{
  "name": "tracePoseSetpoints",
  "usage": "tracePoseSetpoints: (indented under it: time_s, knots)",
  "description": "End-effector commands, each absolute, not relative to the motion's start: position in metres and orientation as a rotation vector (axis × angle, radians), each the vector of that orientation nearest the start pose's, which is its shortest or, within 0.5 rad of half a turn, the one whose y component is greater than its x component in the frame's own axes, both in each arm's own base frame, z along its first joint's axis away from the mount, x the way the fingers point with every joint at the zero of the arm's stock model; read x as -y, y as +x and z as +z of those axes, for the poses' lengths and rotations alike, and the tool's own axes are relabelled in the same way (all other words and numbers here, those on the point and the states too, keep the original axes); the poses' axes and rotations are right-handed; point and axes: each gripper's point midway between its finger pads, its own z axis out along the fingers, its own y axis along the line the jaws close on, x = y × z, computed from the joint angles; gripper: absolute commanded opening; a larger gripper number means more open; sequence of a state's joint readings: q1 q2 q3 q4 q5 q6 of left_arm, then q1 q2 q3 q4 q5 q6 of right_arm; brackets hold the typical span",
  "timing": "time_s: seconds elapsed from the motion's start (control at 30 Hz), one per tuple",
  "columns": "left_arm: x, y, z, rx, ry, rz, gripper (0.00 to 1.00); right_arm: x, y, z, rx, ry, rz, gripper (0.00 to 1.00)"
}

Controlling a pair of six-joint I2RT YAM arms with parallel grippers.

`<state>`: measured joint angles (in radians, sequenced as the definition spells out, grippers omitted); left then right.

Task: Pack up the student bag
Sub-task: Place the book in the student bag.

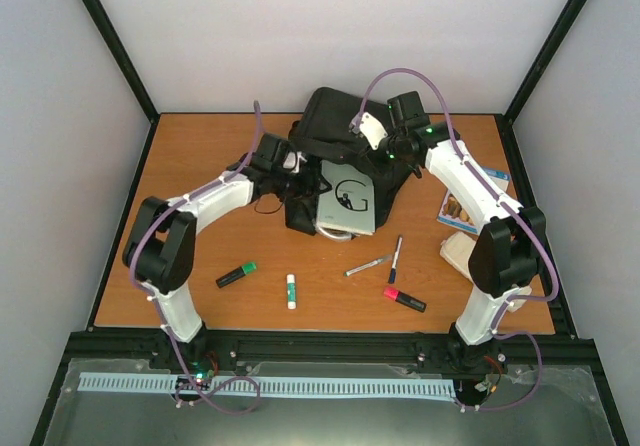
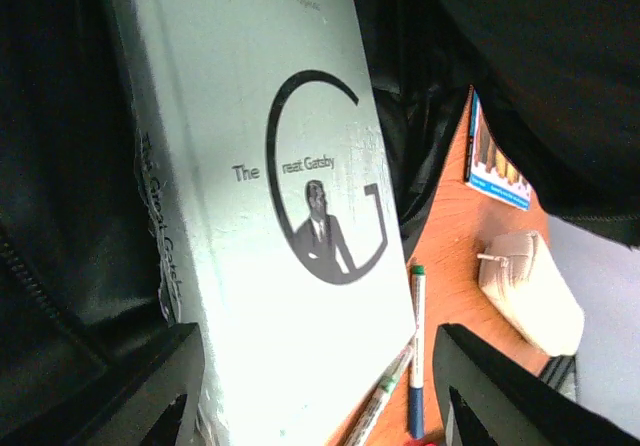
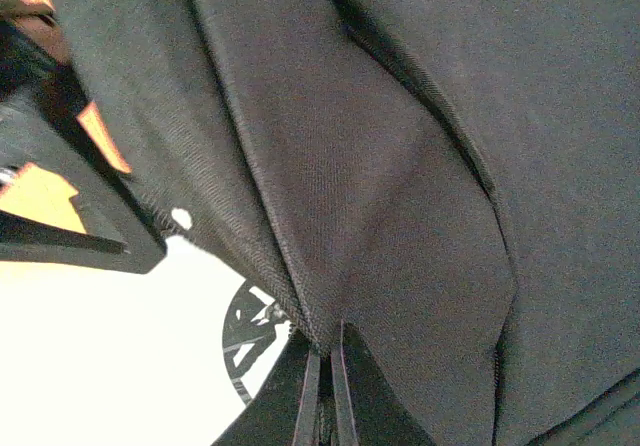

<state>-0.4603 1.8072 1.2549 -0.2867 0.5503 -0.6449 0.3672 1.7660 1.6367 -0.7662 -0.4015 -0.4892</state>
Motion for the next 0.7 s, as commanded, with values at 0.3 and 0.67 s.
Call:
tracePoseSetpoints:
  time_s: [0.3, 0.67]
  knots:
    - [0.28, 0.314, 0.167, -2.316, 0.657, -0.41, 0.64, -0.237, 0.416, 0.241, -2.038, -1.148, 0.446, 0.03]
    - [0.318, 0.286, 0.128, -2.102, 1.082, -0.149, 0.58, -0.239, 0.411, 0.244, -2.028, -1.151, 0.472, 0.03]
